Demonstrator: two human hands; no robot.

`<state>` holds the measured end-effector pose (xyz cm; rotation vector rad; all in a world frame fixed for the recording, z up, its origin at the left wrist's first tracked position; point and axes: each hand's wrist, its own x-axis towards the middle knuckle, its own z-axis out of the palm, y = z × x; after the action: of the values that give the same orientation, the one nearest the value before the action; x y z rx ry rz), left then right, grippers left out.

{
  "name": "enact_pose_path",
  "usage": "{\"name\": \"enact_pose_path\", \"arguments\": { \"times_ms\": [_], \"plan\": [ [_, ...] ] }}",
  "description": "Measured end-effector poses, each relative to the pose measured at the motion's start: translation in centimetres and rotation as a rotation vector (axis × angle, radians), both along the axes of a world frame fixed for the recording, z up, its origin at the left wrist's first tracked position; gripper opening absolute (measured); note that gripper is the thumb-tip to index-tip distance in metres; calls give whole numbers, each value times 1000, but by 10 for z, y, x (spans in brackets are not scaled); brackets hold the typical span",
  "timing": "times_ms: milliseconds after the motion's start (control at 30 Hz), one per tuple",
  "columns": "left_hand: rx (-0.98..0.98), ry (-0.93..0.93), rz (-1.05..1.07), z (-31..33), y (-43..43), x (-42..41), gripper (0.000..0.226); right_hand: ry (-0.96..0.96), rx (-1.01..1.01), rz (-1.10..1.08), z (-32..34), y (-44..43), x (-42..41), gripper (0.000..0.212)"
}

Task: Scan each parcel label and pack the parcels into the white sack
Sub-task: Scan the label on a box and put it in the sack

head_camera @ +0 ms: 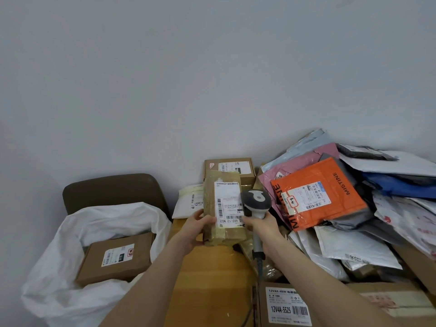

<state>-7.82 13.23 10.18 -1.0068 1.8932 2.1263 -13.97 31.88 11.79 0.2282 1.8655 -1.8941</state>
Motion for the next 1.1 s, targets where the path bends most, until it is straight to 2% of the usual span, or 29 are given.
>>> {"name": "enact_pose_path", "arguments": {
  "times_ms": [133,333,1100],
  "plan": [
    [-47,44,97,-5,-15,2,74,-57,-12,43,8,10,23,11],
    [-84,60,108,-9,-28,5,78,-34,31,184,15,14,62,14],
    [-138,16,162,-29,-33,12,78,-97,-12,190,25,22,68,8]
  ]
}}
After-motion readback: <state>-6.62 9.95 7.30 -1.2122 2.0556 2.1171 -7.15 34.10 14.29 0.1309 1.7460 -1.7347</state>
